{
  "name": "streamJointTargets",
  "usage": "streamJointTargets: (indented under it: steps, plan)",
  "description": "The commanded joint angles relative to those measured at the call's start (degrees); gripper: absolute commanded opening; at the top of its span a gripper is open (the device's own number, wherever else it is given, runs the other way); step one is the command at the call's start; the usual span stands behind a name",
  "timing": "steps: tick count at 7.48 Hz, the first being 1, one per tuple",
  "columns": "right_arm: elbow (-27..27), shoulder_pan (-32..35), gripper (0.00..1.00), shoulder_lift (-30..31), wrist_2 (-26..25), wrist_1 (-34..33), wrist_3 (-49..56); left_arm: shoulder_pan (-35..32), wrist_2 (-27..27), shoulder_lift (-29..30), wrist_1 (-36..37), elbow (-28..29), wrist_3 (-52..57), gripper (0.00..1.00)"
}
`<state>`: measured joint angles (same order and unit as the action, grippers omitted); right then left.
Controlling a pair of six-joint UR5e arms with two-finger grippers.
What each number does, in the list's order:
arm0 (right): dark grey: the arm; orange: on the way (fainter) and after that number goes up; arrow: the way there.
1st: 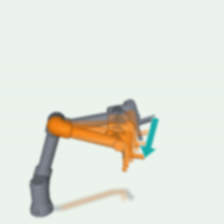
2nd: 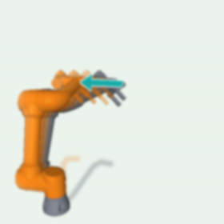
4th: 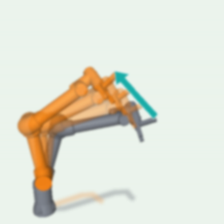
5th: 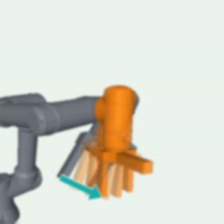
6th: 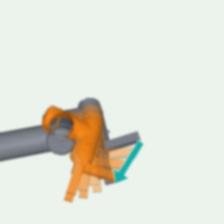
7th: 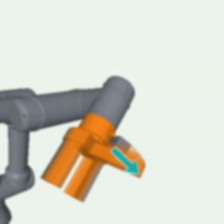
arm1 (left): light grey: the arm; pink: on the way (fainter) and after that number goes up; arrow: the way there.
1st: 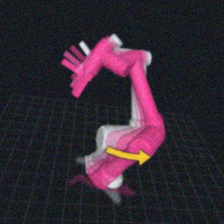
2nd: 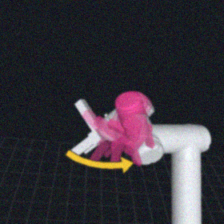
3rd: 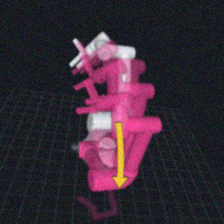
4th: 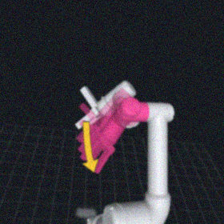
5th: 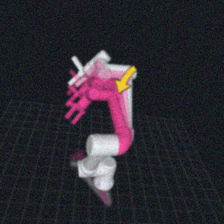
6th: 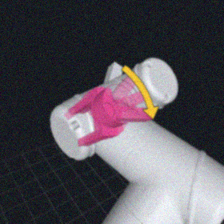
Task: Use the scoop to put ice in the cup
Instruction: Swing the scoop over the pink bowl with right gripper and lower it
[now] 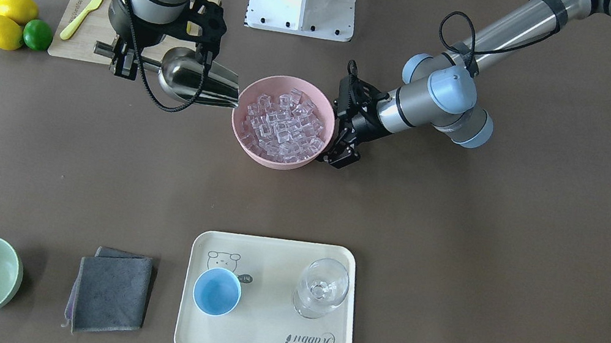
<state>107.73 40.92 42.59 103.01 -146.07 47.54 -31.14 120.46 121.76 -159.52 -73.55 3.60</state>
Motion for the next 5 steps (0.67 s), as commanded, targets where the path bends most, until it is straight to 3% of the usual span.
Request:
streamJointTargets:
  steps: [1,5]
  plan:
    - [-6.55,-2.68,0.00,-4.70,-3.32,-2.28,0.00,0.37,0.21,0.14,0.00,-0.01,0.00,0.98]
    - [-14.91,-5.40,0.00,-9.10,-6.67,-4.04,-1.39,0.38,0.04,0.23,0.61,-0.01,0.17,0.99]
